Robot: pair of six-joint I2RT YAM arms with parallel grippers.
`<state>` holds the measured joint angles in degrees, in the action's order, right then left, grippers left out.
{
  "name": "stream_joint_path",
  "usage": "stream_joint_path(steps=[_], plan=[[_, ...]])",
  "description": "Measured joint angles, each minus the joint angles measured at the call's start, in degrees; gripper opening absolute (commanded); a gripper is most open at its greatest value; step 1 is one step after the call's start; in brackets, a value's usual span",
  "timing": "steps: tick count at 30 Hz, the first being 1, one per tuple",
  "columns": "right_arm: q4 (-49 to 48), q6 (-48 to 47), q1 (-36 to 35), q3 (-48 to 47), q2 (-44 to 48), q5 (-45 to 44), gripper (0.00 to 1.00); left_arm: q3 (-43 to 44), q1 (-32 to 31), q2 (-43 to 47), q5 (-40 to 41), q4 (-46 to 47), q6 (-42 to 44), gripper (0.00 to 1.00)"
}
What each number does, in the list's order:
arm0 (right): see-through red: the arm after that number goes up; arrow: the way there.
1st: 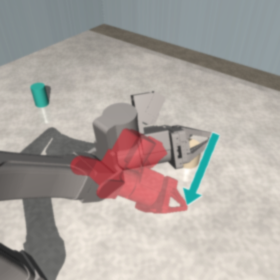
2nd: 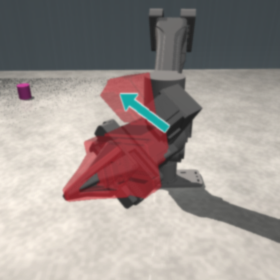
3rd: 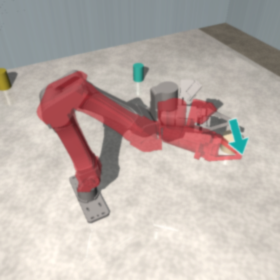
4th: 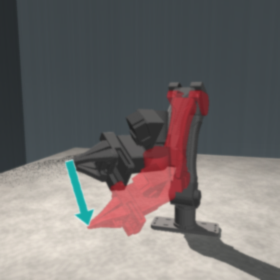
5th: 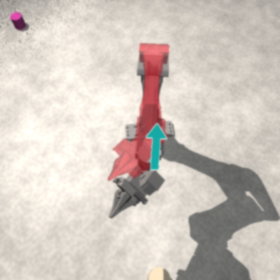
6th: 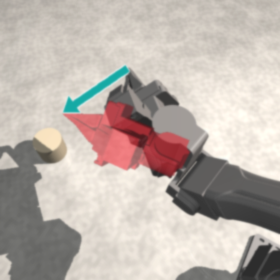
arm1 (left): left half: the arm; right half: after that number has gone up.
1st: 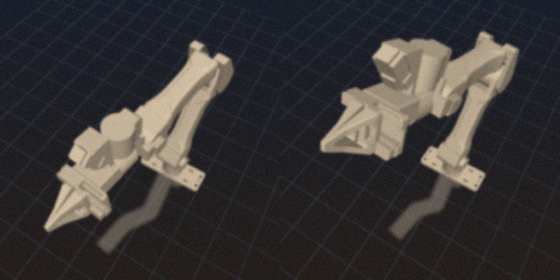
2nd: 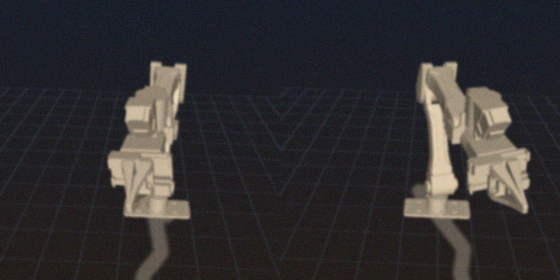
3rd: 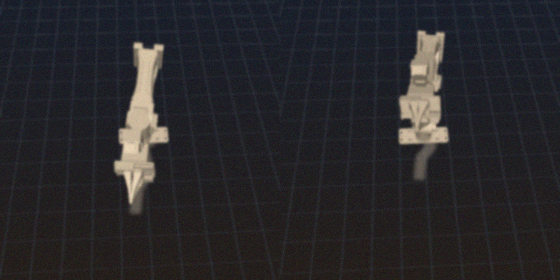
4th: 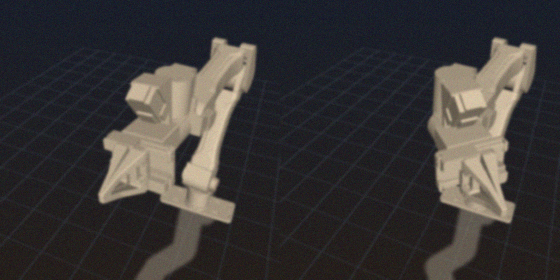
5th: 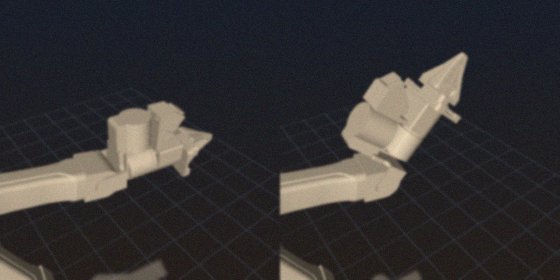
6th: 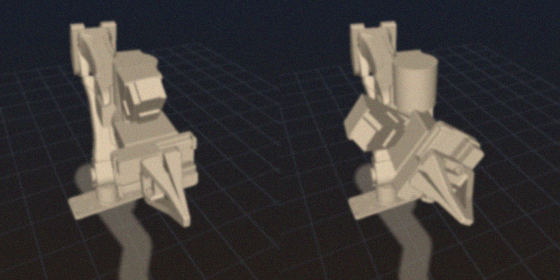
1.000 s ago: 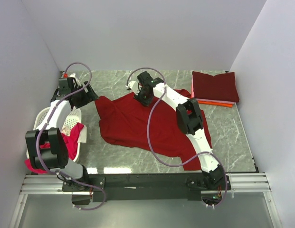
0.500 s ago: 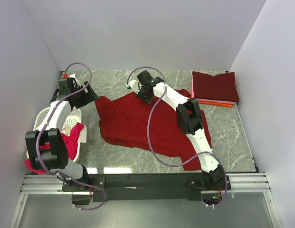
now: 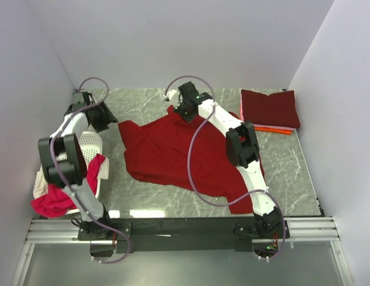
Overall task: Fold and stack the t-shirts
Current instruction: Flatten the tshirt out
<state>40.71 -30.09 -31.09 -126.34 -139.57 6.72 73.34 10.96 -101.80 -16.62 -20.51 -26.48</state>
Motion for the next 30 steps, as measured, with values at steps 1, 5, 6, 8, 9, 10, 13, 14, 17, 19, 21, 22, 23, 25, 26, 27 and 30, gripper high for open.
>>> stream_joint_path(steps=[1, 5, 6, 8, 9, 10, 13, 14, 17, 19, 21, 22, 23, 25, 26, 27, 30], plan=[[-0.5, 0.5, 0.7, 0.0, 0.4, 0.0, 0.00, 3.1, 0.0, -3.0, 0.6, -1.5, -0.1, 0.59], [-3.1, 2.1, 3.3, 0.3, 2.4, 0.0, 0.00, 14.7, -1.3, -12.6, 4.2, -5.6, 0.1, 0.57], [-3.5, 2.4, 4.0, 0.4, 3.1, 0.0, 0.00, 16.7, -1.8, -14.3, 5.2, -6.4, 0.3, 0.53], [-4.3, 2.9, 5.1, 0.4, 4.4, 0.0, 0.00, 18.6, -2.6, -16.2, 6.9, -8.3, 0.7, 0.49], [-4.8, 3.2, 5.5, 0.4, 5.1, 0.0, 0.00, 19.4, -3.0, -17.0, 7.5, -9.3, 0.9, 0.44], [-5.3, 3.5, 5.8, 0.4, 5.8, 0.0, 0.00, 20.5, -3.4, -18.0, 8.0, -10.5, 1.2, 0.42], [-6.9, 4.2, 6.1, 0.3, 7.0, 0.0, 0.00, 22.8, -4.3, -21.2, 9.1, -12.8, 2.4, 0.42], [-7.6, 4.5, 6.1, 0.3, 7.2, -0.1, 0.00, 23.7, -4.6, -22.6, 9.4, -13.7, 2.9, 0.42], [-8.3, 5.2, 6.1, -0.1, 7.2, -0.3, 0.00, 26.0, -5.1, -24.7, 9.9, -15.5, 3.4, 0.43], [-8.5, 5.6, 6.2, -0.4, 7.2, -0.7, 0.00, 28.2, -5.2, -25.8, 10.5, -16.3, 3.6, 0.42], [-8.7, 6.1, 6.3, -1.0, 7.2, -1.2, 0.00, 29.7, -5.2, -27.1, 10.7, -16.6, 4.0, 0.37], [-8.9, 6.3, 6.3, -1.3, 7.2, -1.3, 0.00, 30.3, -5.2, -27.4, 10.7, -17.1, 4.2, 0.32], [-9.2, 6.4, 6.4, -1.6, 7.2, -1.5, 0.00, 30.6, -5.2, -27.5, 10.9, -17.1, 4.4, 0.26], [-9.9, 6.7, 6.6, -2.0, 7.2, -1.8, 0.00, 30.9, -5.1, -27.9, 11.0, -17.5, 4.7, 0.23], [-10.2, 6.8, 6.7, -2.2, 7.2, -1.9, 0.00, 31.1, -5.1, -28.1, 11.0, -17.7, 4.8, 0.16], [-10.4, 6.9, 6.8, -2.4, 7.2, -1.9, 0.00, 31.1, -5.1, -28.1, 10.9, -17.7, 4.9, 0.13], [-10.6, 7.3, 7.4, -3.4, 7.2, -2.3, 0.00, 31.1, -5.1, -28.2, 10.4, -17.8, 4.9, 0.00]])
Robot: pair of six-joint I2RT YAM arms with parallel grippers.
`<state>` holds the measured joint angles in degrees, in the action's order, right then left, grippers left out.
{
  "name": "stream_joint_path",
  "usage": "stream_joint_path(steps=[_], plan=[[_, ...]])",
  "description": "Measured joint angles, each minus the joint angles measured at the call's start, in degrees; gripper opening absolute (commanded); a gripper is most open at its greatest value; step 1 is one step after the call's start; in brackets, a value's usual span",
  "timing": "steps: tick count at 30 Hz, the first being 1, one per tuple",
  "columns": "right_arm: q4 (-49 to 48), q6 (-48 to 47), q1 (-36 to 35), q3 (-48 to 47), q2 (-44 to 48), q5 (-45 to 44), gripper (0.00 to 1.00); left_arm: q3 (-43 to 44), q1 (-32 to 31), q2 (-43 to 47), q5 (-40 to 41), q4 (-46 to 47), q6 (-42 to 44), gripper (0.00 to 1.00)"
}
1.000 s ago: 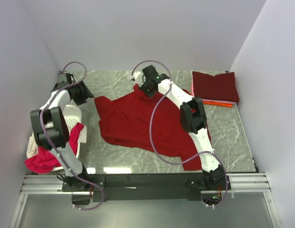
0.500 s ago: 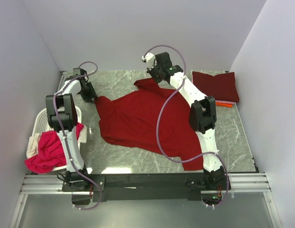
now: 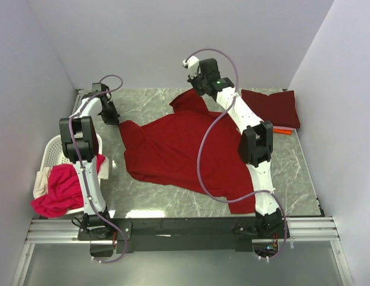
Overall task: Fold and stack the t-shirts
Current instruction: Flatten the tshirt out
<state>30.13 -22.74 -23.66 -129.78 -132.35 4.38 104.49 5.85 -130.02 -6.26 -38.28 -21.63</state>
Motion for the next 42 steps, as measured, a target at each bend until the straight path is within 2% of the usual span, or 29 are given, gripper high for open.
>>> stream_joint_path(steps=[13, 24, 29, 30, 31, 34, 37, 42], plan=[[-2.6, 1.7, 3.7, -3.6, -0.1, -1.0, 0.00, -1.9, 0.0, 1.4, -2.2, 1.0, 0.0, 0.00], [-3.6, 2.2, 4.8, -3.6, -0.1, -0.9, 0.00, -5.8, 1.0, 16.4, 1.2, 5.6, -0.1, 0.00], [-3.6, 2.4, 4.9, -3.6, -0.1, -0.8, 0.00, -6.7, 1.6, 17.7, 1.2, 8.0, -0.1, 0.01], [-3.6, 2.4, 4.9, -3.6, -0.1, -0.7, 0.00, -7.3, 1.7, 17.6, 1.1, 7.9, -0.1, 0.04], [-3.6, 2.4, 4.9, -3.6, -0.1, -0.7, 0.00, -7.5, 1.7, 17.3, 1.0, 7.3, -0.1, 0.14], [-3.6, 2.4, 4.9, -3.6, -0.1, -0.5, 0.00, -6.5, 1.8, 14.7, -0.8, 6.2, 0.2, 0.32], [-3.8, 2.4, 4.9, -3.1, -0.1, -0.4, 0.00, -4.5, 1.9, 9.7, -3.5, 5.6, 0.6, 0.41], [-3.7, 2.4, 4.9, -2.7, -0.1, -0.3, 0.00, -1.0, 1.5, 0.6, -6.3, 2.5, 1.5, 0.47]])
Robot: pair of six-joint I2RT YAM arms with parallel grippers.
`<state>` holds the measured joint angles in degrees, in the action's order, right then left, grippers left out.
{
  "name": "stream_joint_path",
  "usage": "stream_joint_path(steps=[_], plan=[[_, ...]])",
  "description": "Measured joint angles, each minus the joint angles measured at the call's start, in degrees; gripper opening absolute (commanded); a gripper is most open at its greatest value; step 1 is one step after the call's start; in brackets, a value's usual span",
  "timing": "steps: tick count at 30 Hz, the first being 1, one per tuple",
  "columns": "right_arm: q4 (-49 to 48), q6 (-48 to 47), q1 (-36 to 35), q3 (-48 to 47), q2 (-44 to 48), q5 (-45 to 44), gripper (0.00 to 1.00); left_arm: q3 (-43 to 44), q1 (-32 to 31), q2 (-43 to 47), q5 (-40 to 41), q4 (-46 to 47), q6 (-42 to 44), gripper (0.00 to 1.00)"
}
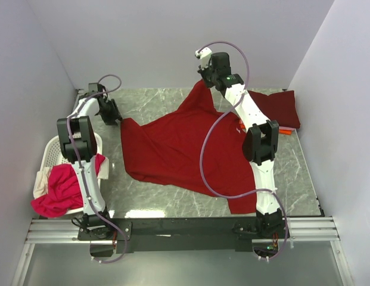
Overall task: Fold and stack the t-shirts
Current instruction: Flatten the tshirt out
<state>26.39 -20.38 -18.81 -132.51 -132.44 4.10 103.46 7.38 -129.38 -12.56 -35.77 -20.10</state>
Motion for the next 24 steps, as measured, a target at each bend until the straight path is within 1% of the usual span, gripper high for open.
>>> stream_joint_path(steps=[1, 7, 10, 15, 20, 23, 24], plan=[[0.0, 0.0, 0.0, 0.0, 0.0, 0.0, 0.00, 1.0, 0.0, -0.7, -1.2, -0.6, -0.1, 0.47], [-0.2, 0.0, 0.0, 0.9, 0.0, 0.0, 0.00, 6.8, -1.3, -2.8, -0.2, -2.6, 0.9, 0.46], [-0.2, 0.0, 0.0, 1.0, 0.0, 0.0, 0.00, 8.3, -2.3, -4.8, 1.7, -4.2, 1.4, 0.44], [-0.2, 0.0, 0.0, 1.0, 0.0, 0.0, 0.00, 8.8, -3.8, -4.9, 6.0, -5.8, 2.2, 0.37], [-0.2, 0.0, 0.0, 1.7, 0.0, 0.1, 0.00, 9.4, -5.5, -5.0, 10.5, -7.0, 3.1, 0.35], [-0.3, 0.1, 0.0, 2.3, 0.1, 0.2, 0.00, 10.2, -6.5, -5.5, 14.1, -7.8, 3.7, 0.26], [-0.3, 0.1, 0.0, 2.5, 0.2, 0.3, 0.00, 10.4, -6.8, -5.6, 15.4, -8.1, 4.0, 0.16]])
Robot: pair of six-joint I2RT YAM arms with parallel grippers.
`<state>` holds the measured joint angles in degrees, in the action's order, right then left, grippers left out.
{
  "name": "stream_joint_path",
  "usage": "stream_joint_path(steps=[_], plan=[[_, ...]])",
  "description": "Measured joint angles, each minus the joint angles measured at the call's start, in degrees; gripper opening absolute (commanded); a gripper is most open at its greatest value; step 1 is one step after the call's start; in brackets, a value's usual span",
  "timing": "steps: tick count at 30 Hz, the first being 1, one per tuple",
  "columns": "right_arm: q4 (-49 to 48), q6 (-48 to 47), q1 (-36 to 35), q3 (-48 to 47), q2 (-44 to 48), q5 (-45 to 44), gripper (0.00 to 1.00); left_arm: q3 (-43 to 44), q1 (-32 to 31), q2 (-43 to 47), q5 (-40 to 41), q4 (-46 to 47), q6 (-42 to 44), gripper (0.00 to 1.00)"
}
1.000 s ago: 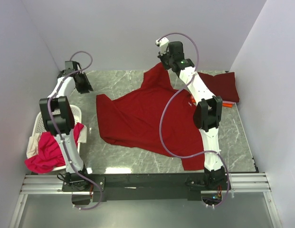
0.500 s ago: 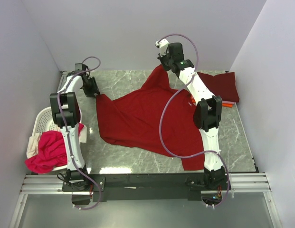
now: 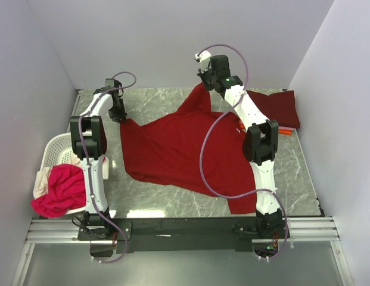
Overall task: Fold and stack the t-shirts
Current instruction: Flatten the tshirt out
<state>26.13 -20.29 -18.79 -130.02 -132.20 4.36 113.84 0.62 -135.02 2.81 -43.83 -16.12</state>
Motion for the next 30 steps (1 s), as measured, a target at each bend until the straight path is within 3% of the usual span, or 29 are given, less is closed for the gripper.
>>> stream_joint_path(steps=[2, 10, 15, 18, 22, 30], plan=[[0.0, 0.0, 0.0, 0.1, 0.1, 0.0, 0.00, 0.4, -0.4, -0.3, 1.0, -0.4, 0.2, 0.00], [0.0, -0.2, 0.0, 0.3, 0.5, 0.1, 0.00, 0.3, -0.6, 0.2, 1.4, -0.3, 0.4, 0.00], [0.1, -1.0, 0.1, -0.2, 0.6, -0.6, 0.00, -6.8, -0.4, 6.4, 0.7, 1.3, 0.2, 0.00], [0.4, -2.2, 0.1, -0.3, 1.6, -1.4, 0.00, -14.2, 0.1, 15.2, -0.3, 4.0, -0.2, 0.00], [1.2, -4.1, 0.3, -0.1, 5.7, -2.4, 0.00, -24.4, 0.9, 33.4, -1.5, 11.0, -1.1, 0.00], [2.4, -6.8, 0.4, 0.3, 27.1, -2.9, 0.00, -35.7, 1.0, 64.3, -3.2, 25.0, -3.3, 0.00]])
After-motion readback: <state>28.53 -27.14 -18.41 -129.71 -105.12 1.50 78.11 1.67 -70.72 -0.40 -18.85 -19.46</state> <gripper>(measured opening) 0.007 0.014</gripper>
